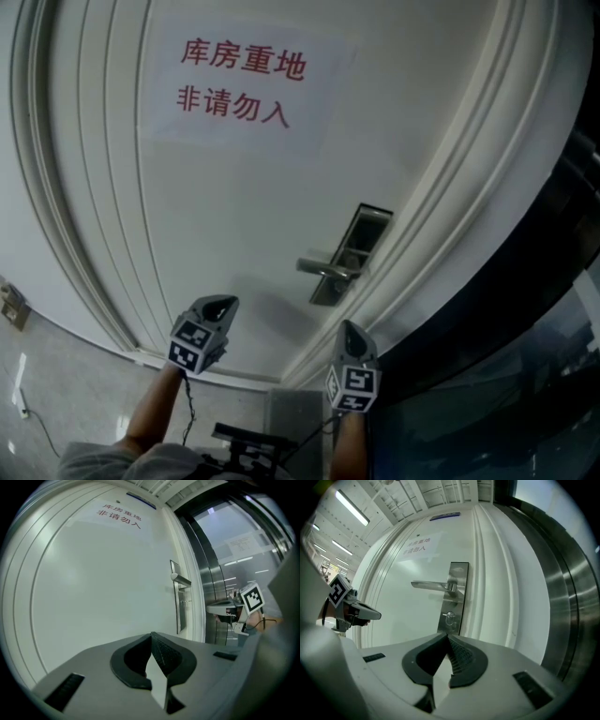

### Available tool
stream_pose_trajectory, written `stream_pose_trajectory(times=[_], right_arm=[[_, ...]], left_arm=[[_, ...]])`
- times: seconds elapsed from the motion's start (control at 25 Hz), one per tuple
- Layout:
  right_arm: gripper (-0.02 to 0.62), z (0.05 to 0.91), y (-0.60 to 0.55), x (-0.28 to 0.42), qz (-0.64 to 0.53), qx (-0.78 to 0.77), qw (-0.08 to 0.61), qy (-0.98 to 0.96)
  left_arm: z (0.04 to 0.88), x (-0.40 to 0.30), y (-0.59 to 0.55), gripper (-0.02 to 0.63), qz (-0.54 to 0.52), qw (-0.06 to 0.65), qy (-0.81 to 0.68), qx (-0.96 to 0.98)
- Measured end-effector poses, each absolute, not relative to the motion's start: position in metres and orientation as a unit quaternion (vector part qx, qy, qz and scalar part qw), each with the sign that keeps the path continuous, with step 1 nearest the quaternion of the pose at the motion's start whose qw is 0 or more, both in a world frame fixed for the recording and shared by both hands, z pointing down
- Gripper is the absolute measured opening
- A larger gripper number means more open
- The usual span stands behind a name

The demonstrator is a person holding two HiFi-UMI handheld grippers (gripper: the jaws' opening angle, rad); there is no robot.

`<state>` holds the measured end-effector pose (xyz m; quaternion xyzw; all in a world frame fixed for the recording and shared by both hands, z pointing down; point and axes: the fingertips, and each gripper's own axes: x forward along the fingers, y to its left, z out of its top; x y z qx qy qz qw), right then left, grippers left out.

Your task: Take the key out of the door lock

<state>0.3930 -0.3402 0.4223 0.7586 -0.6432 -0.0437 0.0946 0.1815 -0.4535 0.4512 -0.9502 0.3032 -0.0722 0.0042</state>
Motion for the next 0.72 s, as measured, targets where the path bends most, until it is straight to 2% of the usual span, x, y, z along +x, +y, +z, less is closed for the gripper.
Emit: stream_pose_trajectory(times=[0.24, 0.52, 0.72], right_arm=[[0.009, 0.411, -0.353, 0.395, -0.063, 0.756, 0.114, -0.642], [0.012, 0.398, -0.361, 0.400, -0.122, 0.748, 0.169, -0.631], [0.014, 0.394, -0.368, 0.398, -0.195, 0.728, 0.245, -0.610]], left_arm=[[0.451, 0.187, -0.463, -0.007, -0.071, 0.004, 0.310, -0.948], [0.452, 0.192, -0.470, -0.008, -0.071, 0.003, 0.316, -0.946], [0.451, 0.191, -0.475, -0.008, -0.070, 0.004, 0.320, -0.945]])
